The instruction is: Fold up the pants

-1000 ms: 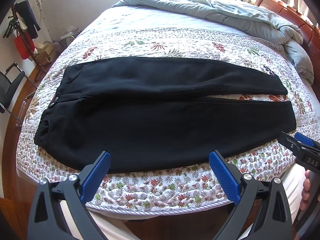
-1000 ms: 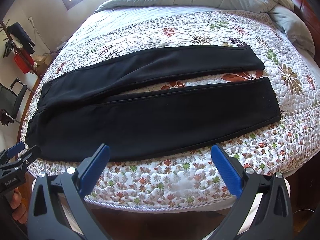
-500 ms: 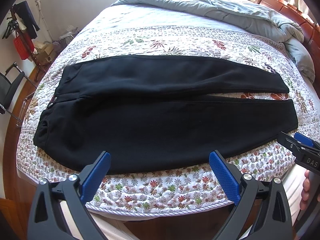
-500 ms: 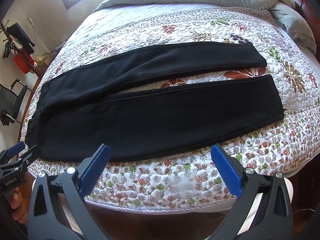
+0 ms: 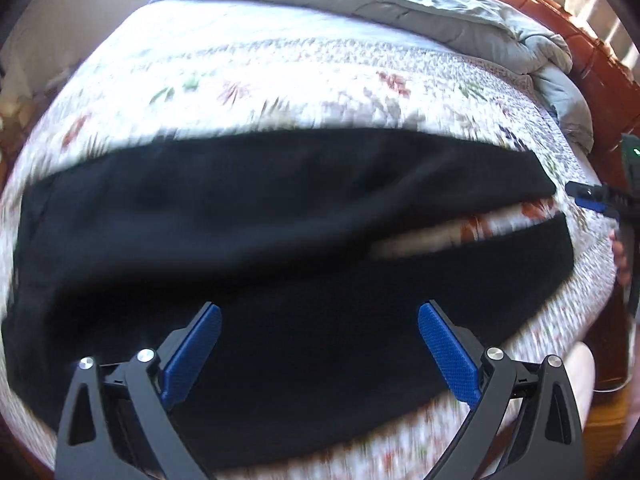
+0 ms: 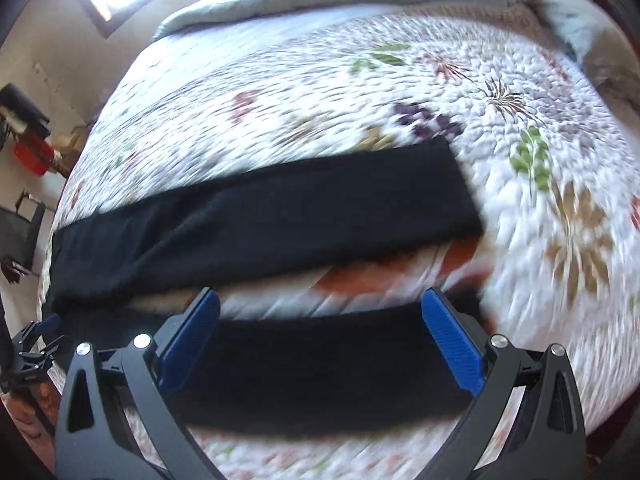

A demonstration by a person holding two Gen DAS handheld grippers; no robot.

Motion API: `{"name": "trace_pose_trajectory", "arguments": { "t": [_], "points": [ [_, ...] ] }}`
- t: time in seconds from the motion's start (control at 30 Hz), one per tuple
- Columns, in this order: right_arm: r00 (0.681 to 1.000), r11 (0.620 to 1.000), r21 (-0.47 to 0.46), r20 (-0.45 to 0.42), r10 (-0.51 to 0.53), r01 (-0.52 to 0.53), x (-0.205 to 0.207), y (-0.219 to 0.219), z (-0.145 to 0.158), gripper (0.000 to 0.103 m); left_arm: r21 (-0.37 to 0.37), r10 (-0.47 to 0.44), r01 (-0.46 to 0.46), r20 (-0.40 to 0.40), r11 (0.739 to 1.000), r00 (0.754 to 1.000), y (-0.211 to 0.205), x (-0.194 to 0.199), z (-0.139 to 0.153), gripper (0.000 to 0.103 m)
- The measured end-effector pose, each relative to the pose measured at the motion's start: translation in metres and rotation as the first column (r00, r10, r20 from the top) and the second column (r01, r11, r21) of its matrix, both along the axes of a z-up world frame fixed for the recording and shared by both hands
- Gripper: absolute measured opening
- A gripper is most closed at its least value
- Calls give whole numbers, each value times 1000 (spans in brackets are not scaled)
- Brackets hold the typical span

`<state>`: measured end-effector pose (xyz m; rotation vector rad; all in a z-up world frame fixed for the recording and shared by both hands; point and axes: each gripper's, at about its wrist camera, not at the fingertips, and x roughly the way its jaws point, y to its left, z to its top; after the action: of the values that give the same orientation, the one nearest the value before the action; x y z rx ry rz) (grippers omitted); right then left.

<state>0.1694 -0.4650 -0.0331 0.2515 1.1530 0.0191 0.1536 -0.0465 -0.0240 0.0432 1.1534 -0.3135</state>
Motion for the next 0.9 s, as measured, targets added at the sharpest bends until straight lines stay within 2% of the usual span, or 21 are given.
{"name": "trace_pose_trajectory", "arguments": {
  "t": [0.1, 0.2, 0.3, 0.37, 0.4, 0.43, 0.47, 0.5, 0.53, 0.57, 0.6, 0.67, 0.77, 0.87, 0.9],
  "points": [
    [998, 1000, 7, -62, -27, 27, 50, -49, -21, 100, 4, -42, 42, 10, 999, 999, -28, 47, 0, 99],
    [993, 998, 66, -118, -10, 18, 87, -83, -46, 100, -50, -97, 97, 3, 994, 995, -57, 89, -4, 99],
    [991, 998, 70, -131, -2, 11, 105, -98, -63, 100, -92, -146, 144, -9, 985, 989, -87, 123, -14, 99],
    [991, 991, 131, -126, 49, -33, 112, -99, -71, 98, -114, -171, 168, -19, 979, 985, -100, 139, -20, 99],
    [991, 990, 133, -117, 69, -53, 113, -97, -73, 91, -132, -194, 189, -26, 973, 981, -105, 145, -24, 99],
    [990, 989, 126, -112, 86, -71, 114, -94, -73, 69, -143, -208, 202, -30, 969, 978, -108, 149, -27, 99],
    [988, 989, 118, -115, 100, -86, 116, -91, -74, 63, -147, -222, 215, -34, 966, 974, -113, 155, -30, 99],
    [988, 992, 93, -123, 98, -87, 116, -91, -75, 49, -145, -235, 227, -35, 963, 971, -119, 161, -32, 99],
    [987, 992, 77, -119, 107, -98, 115, -91, -74, 29, -147, -249, 241, -37, 959, 968, -122, 166, -35, 99],
    [986, 988, 97, -106, 131, -121, 114, -93, -72, 21, -150, -270, 262, -38, 953, 962, -127, 172, -39, 99],
    [984, 977, 156, -86, 158, -144, 111, -95, -69, 14, -150, -284, 275, -42, 950, 958, -130, 177, -41, 99],
    [981, 971, 149, -35, 193, -186, 106, -94, -55, 14, -159, -317, 306, -48, 938, 947, -138, 186, -47, 99],
    [966, 956, 140, 58, 251, -256, 90, -89, -28, 13, -193, -389, 375, -38, 907, 921, -150, 197, -55, 99],
    [941, 936, 148, 167, 295, -320, 75, -90, 4, 13, -227, -470, 449, -45, 864, 882, -166, 205, -60, 99],
    [930, 928, 148, 199, 310, -341, 71, -91, 14, 13, -248, -507, 480, -52, 841, 861, -172, 207, -63, 99]
  ]
}}
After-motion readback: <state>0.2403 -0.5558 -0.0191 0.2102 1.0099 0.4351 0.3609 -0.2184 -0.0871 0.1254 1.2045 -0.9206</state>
